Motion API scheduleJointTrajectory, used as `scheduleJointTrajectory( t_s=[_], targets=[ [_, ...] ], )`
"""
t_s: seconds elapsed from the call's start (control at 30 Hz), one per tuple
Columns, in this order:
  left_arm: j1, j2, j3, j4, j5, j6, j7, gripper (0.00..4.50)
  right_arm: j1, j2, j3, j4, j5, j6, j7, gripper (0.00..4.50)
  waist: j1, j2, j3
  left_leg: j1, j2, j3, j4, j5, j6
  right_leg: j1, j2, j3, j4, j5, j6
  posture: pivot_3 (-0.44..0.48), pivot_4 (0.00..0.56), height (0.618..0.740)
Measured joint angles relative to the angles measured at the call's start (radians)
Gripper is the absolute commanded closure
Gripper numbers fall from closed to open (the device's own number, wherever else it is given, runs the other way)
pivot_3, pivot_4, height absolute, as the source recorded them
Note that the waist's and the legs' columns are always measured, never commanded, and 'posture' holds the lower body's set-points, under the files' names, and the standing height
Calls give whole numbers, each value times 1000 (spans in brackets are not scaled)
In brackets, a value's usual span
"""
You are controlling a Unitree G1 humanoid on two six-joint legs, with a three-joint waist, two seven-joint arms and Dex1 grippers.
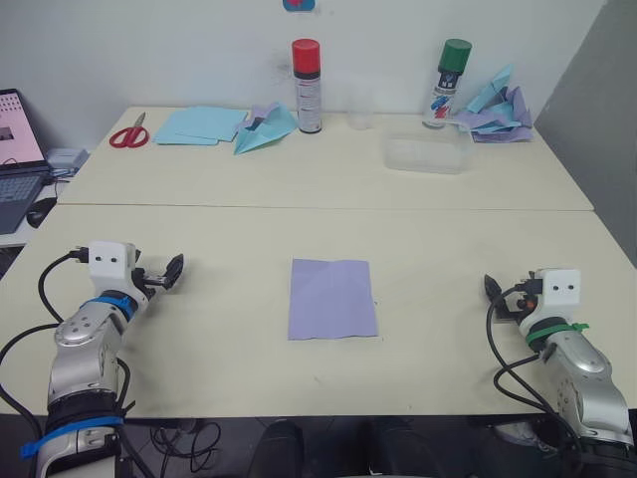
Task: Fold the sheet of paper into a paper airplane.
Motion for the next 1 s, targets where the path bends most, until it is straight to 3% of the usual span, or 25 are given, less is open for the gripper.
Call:
scheduleJointTrajectory(
  t_s=[0.43,0.77,1.0],
  targets=[
    [3,23,0,0,-5,12,-26,0,-44,-37,-1,31,0,0,21,21,0,0,0,0,0,0,0,0,0,0,0,0,0,0,0,0,150,740],
    [-24,25,0,-5,-46,56,-105,0,-45,-66,-2,35,0,4,43,21,0,0,0,0,0,1,0,0,0,0,0,-1,0,0,0,0,150,740],
    [-19,36,-17,-105,-96,139,-194,0,-45,-70,1,27,2,23,58,21,0,0,0,0,0,0,0,0,0,0,0,0,1,0,0,0,150,740]
  ],
)
